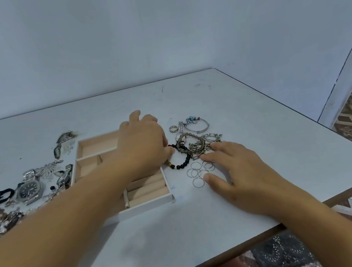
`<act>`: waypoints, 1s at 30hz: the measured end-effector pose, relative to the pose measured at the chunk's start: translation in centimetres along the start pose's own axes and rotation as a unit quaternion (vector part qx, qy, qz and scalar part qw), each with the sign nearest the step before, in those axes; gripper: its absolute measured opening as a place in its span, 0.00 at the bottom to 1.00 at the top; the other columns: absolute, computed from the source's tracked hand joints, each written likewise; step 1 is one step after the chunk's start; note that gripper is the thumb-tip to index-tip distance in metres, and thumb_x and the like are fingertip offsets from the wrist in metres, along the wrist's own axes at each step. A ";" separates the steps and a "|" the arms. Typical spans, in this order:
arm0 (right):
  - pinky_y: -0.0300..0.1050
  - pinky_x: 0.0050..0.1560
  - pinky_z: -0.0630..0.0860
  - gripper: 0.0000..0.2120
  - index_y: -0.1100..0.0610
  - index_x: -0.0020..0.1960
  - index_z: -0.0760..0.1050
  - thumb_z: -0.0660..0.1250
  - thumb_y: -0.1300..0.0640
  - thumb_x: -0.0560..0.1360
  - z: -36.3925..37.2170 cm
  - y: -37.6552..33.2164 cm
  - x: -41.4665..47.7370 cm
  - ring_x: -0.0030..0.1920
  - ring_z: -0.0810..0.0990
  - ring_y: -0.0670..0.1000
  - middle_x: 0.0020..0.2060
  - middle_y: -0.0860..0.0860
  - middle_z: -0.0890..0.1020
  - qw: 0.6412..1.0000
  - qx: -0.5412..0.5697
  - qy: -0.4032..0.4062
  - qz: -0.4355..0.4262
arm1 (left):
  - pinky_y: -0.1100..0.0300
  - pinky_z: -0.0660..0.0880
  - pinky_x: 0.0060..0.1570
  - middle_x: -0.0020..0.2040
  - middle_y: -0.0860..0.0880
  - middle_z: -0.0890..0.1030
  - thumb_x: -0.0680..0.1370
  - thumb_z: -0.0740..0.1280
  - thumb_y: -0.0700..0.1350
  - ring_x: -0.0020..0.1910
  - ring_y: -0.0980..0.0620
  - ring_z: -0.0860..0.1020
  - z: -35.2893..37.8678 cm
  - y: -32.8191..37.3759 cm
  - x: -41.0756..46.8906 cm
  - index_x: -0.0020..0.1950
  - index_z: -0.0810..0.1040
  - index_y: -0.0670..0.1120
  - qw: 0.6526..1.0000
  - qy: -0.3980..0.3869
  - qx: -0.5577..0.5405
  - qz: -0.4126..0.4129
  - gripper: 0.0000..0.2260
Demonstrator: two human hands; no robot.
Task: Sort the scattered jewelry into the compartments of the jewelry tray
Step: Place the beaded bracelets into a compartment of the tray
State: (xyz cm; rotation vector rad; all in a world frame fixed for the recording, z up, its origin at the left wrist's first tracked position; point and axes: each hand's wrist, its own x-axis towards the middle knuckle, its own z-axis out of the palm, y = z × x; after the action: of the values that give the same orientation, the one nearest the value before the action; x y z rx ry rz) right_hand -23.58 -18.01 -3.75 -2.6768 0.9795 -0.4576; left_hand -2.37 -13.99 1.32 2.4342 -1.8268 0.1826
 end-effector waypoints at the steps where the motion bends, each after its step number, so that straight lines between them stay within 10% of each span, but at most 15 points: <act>1: 0.45 0.73 0.55 0.26 0.42 0.69 0.66 0.52 0.36 0.73 0.0 0.0 0.0 0.73 0.57 0.47 0.73 0.44 0.63 1.000 -0.001 0.000 -0.001 | 0.48 0.59 0.66 0.71 0.52 0.68 0.74 0.67 0.59 0.75 0.44 0.54 0.1 0.0 0.2 0.50 0.83 0.55 1.000 -0.006 0.001 -0.004 0.12; 7: 0.46 0.72 0.55 0.24 0.44 0.70 0.65 0.55 0.38 0.76 -0.9 -0.4 0.2 0.73 0.58 0.47 0.72 0.45 0.64 0.999 -0.025 -0.004 -0.034 | 0.50 0.64 0.65 0.65 0.53 0.73 0.77 0.65 0.52 0.70 0.45 0.60 0.9 -0.6 0.3 0.48 0.80 0.53 0.995 0.013 -0.096 0.005 0.06; 14: 0.49 0.60 0.69 0.16 0.46 0.67 0.69 0.57 0.49 0.80 -3.6 -1.6 6.5 0.63 0.71 0.52 0.65 0.47 0.72 0.994 -0.089 -0.012 -0.064 | 0.60 0.67 0.39 0.46 0.53 0.81 0.79 0.64 0.46 0.35 0.61 0.72 0.3 -1.7 -0.4 0.47 0.75 0.52 0.969 0.070 -0.238 0.014 0.02; 30: 0.48 0.53 0.73 0.10 0.47 0.57 0.80 0.66 0.55 0.76 -0.9 -0.4 11.2 0.56 0.74 0.51 0.56 0.48 0.78 0.986 -0.091 -0.023 -0.136 | 0.71 0.65 0.37 0.41 0.56 0.77 0.78 0.65 0.45 0.40 0.60 0.73 1.1 -2.2 -1.4 0.48 0.75 0.50 0.957 0.098 -0.272 0.019 0.01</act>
State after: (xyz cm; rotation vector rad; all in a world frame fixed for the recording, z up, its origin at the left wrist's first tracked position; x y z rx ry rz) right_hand -15.55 -25.19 -0.51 -2.9892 0.6737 -0.3725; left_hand -0.62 -12.25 0.07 1.9294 -1.5775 -0.0685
